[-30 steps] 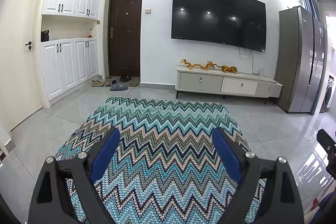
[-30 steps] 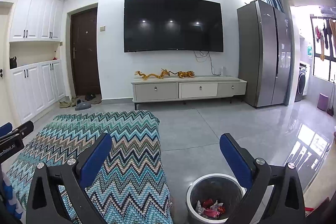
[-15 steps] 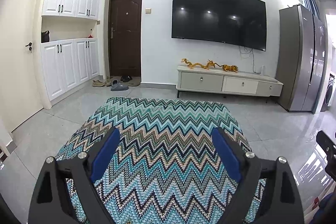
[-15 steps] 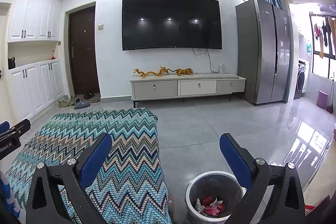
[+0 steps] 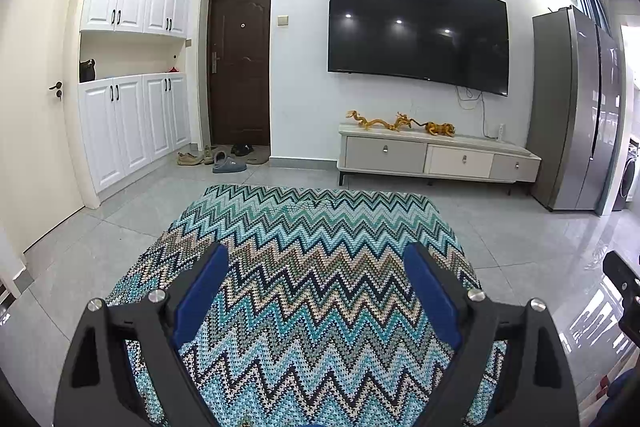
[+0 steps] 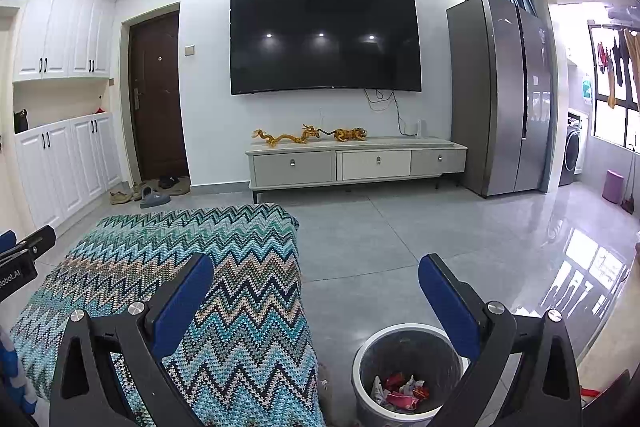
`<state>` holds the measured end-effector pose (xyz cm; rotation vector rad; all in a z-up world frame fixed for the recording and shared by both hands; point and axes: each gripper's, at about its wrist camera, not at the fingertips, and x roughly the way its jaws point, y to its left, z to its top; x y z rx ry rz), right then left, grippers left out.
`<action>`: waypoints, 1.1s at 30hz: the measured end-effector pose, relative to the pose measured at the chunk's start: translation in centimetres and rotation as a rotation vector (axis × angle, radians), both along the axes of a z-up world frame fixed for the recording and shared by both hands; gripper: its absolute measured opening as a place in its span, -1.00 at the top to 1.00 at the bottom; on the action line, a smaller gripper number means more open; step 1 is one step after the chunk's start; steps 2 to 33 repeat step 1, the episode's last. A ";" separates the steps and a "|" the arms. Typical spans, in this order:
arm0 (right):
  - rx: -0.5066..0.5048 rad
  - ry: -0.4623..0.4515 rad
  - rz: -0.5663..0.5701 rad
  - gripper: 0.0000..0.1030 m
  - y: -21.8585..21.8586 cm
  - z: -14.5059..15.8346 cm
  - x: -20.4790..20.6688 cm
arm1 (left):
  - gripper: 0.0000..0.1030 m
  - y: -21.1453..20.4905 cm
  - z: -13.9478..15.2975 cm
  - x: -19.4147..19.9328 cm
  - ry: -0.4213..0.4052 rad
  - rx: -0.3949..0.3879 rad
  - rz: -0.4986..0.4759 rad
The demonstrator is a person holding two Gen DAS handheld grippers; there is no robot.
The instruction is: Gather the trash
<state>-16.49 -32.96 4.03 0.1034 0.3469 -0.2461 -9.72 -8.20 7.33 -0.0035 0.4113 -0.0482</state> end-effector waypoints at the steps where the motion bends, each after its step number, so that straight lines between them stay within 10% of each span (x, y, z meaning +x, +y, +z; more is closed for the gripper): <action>1: 0.000 0.000 0.000 -1.00 0.0 0.0 0.0 | -0.73 0.0 0.0 0.0 0.001 0.000 0.000; 33: 0.000 0.000 0.000 -1.00 0.0 0.0 0.0 | -0.73 0.0 0.0 0.0 0.001 0.000 0.000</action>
